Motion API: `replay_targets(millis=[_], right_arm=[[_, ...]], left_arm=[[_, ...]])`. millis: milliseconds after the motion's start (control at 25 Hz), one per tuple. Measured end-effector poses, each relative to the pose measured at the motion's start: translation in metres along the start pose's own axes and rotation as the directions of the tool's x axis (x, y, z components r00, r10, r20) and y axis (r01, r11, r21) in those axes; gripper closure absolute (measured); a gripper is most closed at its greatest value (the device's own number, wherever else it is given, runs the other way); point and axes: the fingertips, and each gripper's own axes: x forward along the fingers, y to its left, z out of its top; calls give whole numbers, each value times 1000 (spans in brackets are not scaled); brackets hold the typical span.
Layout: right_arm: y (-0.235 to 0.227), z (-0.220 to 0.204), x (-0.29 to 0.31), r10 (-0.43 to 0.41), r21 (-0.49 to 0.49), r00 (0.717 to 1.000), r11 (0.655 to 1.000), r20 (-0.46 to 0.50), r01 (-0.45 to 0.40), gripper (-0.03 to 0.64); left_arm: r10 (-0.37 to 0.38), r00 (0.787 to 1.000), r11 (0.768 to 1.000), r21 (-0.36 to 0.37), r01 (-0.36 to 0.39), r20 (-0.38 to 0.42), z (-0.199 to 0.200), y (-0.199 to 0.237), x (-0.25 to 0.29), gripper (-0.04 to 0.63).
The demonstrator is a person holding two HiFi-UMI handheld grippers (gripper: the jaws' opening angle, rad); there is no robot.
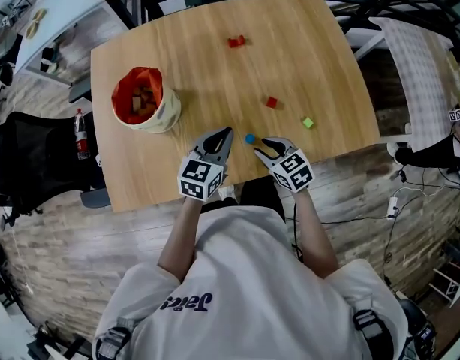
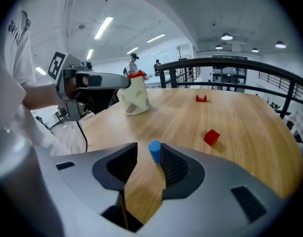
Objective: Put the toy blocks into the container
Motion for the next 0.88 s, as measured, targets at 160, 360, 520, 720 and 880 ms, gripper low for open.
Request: replay_targets(millis=[160, 360, 520, 720, 880], right_arm=[[-8, -16, 21, 11, 5, 999, 1000, -42, -11, 442], [-13, -23, 42, 17, 9, 997, 1000, -70, -17, 434], [-15, -24, 55, 19, 2, 997, 1000, -80, -19, 434], [-13, -21, 61, 12, -31, 996, 999, -93, -15, 485], [-6, -6, 61, 22, -69, 995, 997, -93, -29, 488]], left_arm=[[2, 1000, 1000, -21, -2, -27, -12, 2, 14, 588], [16, 998, 999, -32, -17, -57, -22, 9, 21, 588], [41, 997, 998, -53, -44, -59, -24, 17, 19, 588], [75, 996, 990, -115, -81, -56, -25, 30, 9, 588], [109, 993, 986, -120, -113, -38, -23, 40, -5, 588]])
